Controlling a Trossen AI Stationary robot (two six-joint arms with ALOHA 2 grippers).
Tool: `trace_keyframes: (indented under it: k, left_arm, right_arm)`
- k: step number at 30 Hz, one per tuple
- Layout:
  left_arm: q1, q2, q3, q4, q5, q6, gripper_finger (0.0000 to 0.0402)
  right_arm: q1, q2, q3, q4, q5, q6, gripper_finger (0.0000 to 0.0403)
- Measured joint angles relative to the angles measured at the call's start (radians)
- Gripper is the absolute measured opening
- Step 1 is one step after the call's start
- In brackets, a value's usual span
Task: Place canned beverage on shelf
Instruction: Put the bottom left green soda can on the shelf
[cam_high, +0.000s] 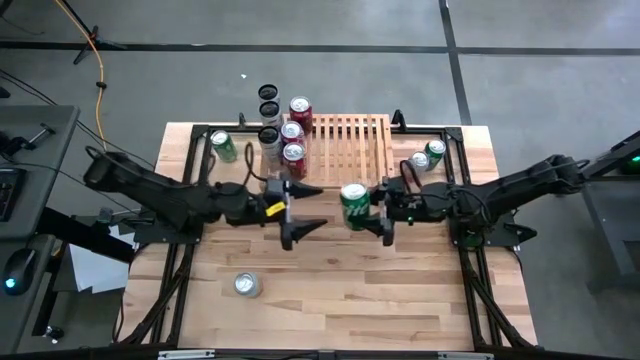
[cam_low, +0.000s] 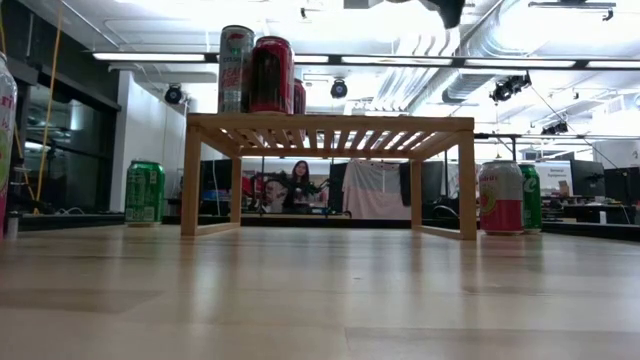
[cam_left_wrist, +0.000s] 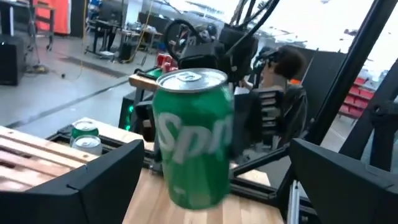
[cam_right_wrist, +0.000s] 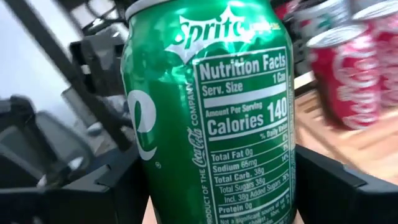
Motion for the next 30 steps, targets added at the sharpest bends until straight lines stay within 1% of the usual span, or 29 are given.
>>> trace_keyframes:
  k: [5,7,13,16,21,23,25,30]
  left_arm:
    - [0.034,0.077,0.000,0.151,0.010,0.028,0.0392]
    - [0.053,0.097,0.000,0.198,0.044,0.025,0.0392]
    - [0.092,0.115,0.001,0.222,0.182,-0.049,0.0392]
    - [0.097,0.114,0.001,0.227,0.206,-0.052,0.0392]
    - [0.097,0.115,0.001,0.241,0.206,-0.053,0.0390]
    - [0.096,0.114,0.001,0.238,0.206,-0.069,0.0381]
    - [0.096,0.114,0.001,0.240,0.205,-0.086,0.0363]
    - [0.096,0.113,0.001,0.239,0.187,-0.095,0.0295]
  right_arm:
    - [-0.001,0.071,0.058,-0.005,-0.065,-0.018,0.0296]
    - [-0.001,0.095,0.079,-0.004,-0.079,-0.020,0.0296]
    - [-0.002,0.152,0.134,0.002,-0.087,-0.058,0.0296]
    - [-0.002,0.169,0.156,0.002,-0.094,-0.070,0.0296]
    - [-0.004,0.185,0.172,0.010,-0.095,-0.070,0.0296]
    - [-0.005,0.186,0.172,0.013,-0.095,-0.070,0.0296]
    - [-0.012,0.191,0.172,0.031,-0.095,-0.067,0.0296]
    - [-0.029,0.196,0.172,0.050,-0.096,-0.043,0.0296]
